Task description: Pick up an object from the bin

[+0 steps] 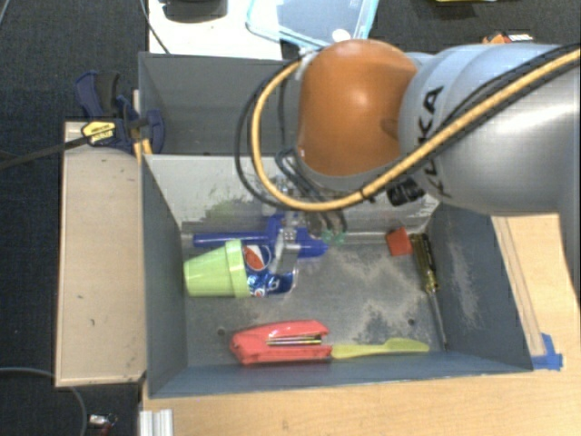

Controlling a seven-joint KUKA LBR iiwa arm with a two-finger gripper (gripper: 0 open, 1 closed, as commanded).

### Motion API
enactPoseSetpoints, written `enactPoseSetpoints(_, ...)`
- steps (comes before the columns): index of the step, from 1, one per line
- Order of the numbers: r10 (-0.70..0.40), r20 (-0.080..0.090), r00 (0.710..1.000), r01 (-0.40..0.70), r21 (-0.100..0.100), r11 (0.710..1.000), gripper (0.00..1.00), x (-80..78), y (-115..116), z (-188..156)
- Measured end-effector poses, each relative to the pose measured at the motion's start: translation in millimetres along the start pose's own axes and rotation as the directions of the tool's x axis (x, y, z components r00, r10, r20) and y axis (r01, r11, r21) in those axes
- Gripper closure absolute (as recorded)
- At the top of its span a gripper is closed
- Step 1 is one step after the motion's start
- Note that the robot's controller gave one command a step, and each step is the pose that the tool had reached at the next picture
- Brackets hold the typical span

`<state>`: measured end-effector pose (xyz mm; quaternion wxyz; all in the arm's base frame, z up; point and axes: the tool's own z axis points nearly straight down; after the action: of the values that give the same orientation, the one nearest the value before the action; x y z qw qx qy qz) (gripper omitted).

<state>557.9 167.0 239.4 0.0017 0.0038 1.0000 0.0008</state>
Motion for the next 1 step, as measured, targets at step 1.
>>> enactPoseSetpoints(1, 0.001, 0.000, 1.000, -0.001, 0.000, 1.000, 0.00, 0.0, 0.0, 0.0)
